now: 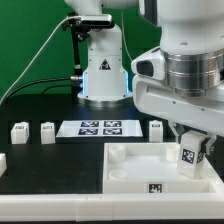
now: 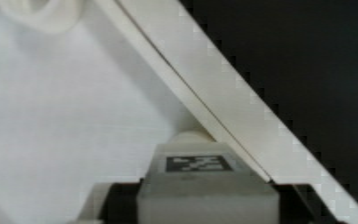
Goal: Assemble one leg
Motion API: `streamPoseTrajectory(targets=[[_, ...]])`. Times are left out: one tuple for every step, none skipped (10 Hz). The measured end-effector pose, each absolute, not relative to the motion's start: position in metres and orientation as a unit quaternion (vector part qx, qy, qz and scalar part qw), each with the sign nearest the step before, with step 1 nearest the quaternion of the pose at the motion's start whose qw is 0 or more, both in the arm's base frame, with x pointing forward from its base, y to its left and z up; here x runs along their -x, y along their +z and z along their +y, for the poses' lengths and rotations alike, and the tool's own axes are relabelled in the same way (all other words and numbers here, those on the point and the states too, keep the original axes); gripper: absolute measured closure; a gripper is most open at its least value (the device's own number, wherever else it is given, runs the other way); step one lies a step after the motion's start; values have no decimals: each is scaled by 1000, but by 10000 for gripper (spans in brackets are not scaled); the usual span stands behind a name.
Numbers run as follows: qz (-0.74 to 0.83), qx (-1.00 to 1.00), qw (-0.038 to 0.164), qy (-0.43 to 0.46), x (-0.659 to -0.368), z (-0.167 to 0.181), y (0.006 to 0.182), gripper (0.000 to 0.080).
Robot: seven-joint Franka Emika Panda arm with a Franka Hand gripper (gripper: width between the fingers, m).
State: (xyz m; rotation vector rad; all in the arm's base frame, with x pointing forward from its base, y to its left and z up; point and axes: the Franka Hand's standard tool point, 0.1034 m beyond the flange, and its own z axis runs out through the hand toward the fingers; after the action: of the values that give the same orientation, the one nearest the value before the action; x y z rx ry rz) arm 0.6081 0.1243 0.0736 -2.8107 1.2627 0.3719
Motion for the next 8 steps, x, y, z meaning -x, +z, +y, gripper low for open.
streamPoseTrajectory(targets=[[453,883,13,120,-608,124,74,506],[483,867,8,120,-608,124,74,506],[520,845,5,121,-609,123,74,506],[534,837,7,122,-610,121,74,506],[550,826,5,121,-610,122,74,506],[539,834,7,121,-610,122,74,506],[521,845,9,121,-610,122,74,413],[521,845,9,121,-610,122,74,260]])
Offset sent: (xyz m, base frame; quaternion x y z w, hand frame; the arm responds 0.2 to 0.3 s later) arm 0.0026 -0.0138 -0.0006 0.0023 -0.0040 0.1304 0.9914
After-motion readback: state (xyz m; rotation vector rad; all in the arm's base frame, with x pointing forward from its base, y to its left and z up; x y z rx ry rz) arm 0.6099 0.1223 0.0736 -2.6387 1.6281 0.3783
